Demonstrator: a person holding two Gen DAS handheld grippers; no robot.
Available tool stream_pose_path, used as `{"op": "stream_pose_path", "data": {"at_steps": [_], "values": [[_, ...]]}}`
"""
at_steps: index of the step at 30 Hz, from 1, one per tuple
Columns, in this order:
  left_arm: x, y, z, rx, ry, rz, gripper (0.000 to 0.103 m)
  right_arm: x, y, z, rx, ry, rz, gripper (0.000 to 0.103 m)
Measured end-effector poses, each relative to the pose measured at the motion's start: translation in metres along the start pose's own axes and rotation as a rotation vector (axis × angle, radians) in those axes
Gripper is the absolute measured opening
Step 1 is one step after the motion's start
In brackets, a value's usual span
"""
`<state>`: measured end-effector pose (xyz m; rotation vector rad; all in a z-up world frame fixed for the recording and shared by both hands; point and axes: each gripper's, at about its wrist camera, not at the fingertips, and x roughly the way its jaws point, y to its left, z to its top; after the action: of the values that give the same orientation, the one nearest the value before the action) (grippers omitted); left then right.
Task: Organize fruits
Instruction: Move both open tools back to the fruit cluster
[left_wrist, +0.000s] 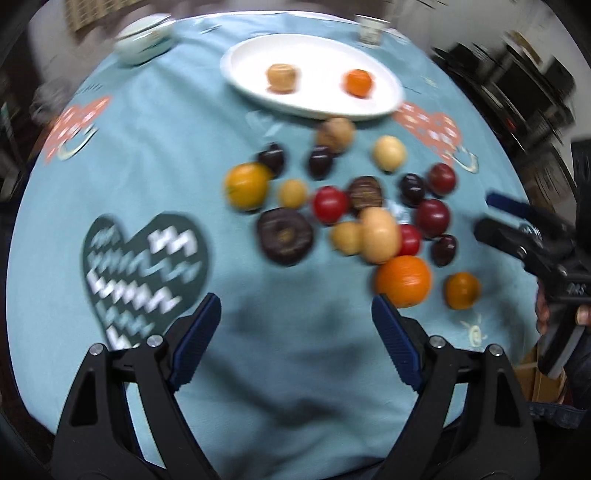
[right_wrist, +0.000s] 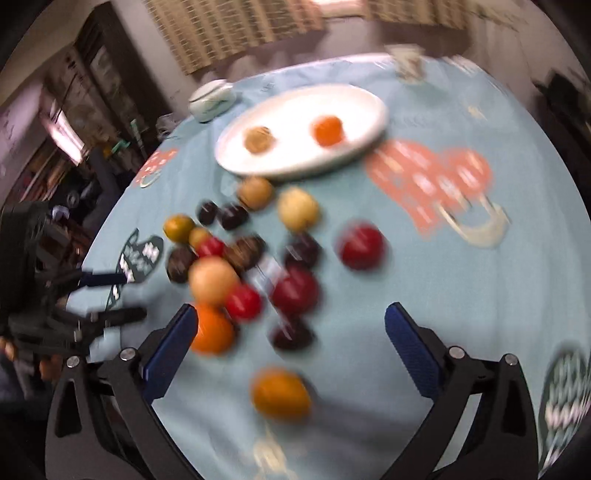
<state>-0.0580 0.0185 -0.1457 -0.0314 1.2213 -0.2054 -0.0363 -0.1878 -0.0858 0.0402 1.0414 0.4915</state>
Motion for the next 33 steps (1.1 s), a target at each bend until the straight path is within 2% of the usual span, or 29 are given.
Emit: {"op": "stream_pose_path", "data": {"at_steps": [3, 4, 5, 7, 9, 11, 13, 15, 19, 23, 25, 27, 30, 33], "values": [[-0.005, 0.019, -0.007, -0.055, -0.002, 0.013, 0.085, 0.043, 0.049, 0.019, -0.17, 0.049, -0.066, 0.102], [-0.006, 0.024, -0.009, -0.07, -0.003, 0.018, 0.085, 0.054, 0.057, 0.02, -0.21, 0.065, -0.075, 0.102], [-0.008, 0.03, -0.011, -0.086, -0.005, 0.022, 0.085, 0.066, 0.066, 0.017, -0.267, 0.09, -0.127, 0.102], [-0.011, 0.042, -0.015, -0.12, -0.011, 0.024, 0.085, 0.072, 0.061, 0.011, -0.311, 0.112, -0.197, 0.102], [-0.011, 0.051, -0.018, -0.15, -0.009, 0.026, 0.085, 0.062, 0.041, 0.006, -0.267, 0.116, -0.182, 0.102], [-0.008, 0.055, -0.018, -0.165, -0.007, 0.02, 0.085, 0.044, 0.013, 0.0, -0.169, 0.102, -0.158, 0.102], [-0.006, 0.054, -0.016, -0.159, -0.002, 0.007, 0.085, 0.03, -0.012, -0.007, -0.088, 0.092, -0.216, 0.102], [-0.001, 0.045, -0.008, -0.122, 0.007, -0.008, 0.085, 0.018, -0.038, -0.017, -0.016, 0.102, -0.26, 0.102], [0.008, 0.018, 0.01, -0.015, 0.013, -0.041, 0.085, -0.015, -0.067, -0.039, 0.154, 0.047, -0.173, 0.102], [0.016, -0.018, 0.025, 0.096, 0.025, -0.071, 0.086, -0.025, -0.04, -0.059, 0.115, 0.022, -0.075, 0.102], [0.017, -0.035, 0.028, 0.152, 0.032, -0.091, 0.086, -0.022, -0.021, -0.068, 0.041, 0.041, -0.054, 0.102], [0.023, -0.058, 0.028, 0.23, 0.043, -0.104, 0.086, -0.023, -0.019, -0.077, 0.029, 0.062, -0.049, 0.102], [0.037, -0.086, 0.025, 0.311, 0.065, -0.112, 0.086, -0.024, -0.03, -0.089, 0.11, 0.096, -0.042, 0.102], [0.051, -0.097, 0.023, 0.319, 0.098, -0.12, 0.086, -0.029, -0.041, -0.093, 0.175, 0.108, -0.058, 0.102]]}}
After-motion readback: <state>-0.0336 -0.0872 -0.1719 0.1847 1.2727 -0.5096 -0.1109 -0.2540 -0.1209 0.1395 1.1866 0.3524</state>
